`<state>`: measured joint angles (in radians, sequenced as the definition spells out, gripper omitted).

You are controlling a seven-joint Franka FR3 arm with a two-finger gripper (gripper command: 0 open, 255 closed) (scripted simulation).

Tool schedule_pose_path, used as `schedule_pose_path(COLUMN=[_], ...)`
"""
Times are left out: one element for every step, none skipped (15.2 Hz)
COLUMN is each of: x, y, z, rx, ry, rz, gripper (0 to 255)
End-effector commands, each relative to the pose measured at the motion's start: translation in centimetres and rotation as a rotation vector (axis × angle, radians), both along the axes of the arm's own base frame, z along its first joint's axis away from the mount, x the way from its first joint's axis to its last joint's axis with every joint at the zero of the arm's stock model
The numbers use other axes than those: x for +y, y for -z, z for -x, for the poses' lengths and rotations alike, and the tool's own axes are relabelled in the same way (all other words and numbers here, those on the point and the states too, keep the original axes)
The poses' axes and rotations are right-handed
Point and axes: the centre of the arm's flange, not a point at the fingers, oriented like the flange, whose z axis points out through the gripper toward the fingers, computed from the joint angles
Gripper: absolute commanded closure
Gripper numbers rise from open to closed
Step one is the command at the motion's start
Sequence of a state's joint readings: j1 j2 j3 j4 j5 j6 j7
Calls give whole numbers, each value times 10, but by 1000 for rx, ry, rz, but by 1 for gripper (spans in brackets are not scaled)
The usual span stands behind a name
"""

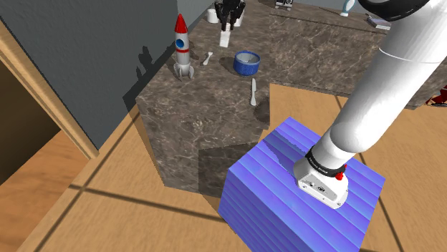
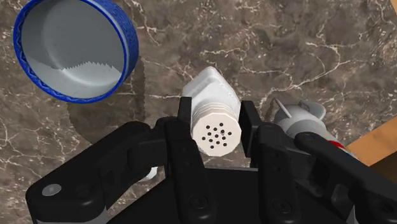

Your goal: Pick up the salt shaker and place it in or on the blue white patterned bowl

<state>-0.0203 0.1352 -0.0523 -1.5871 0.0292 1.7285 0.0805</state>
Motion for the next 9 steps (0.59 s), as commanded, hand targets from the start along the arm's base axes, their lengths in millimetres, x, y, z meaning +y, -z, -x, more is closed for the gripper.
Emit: schedule_pose_path(x=[-24,-37,-50,-63,-76,-88,-101,-114,-127], y=[-3,-5,-8,-11,-13,-16,-18,-21,-23], z=[7,9,11,13,15,17,19,21,22], rx=[0,0,0,0,0,0,0,0,0], ry=[-1,-1,-1,-1,-1,-1,-1,-1,-1], rz=[0,0,0,0,0,0,0,0,0], gripper=[255,255,255,255,255,255,255,255,255])
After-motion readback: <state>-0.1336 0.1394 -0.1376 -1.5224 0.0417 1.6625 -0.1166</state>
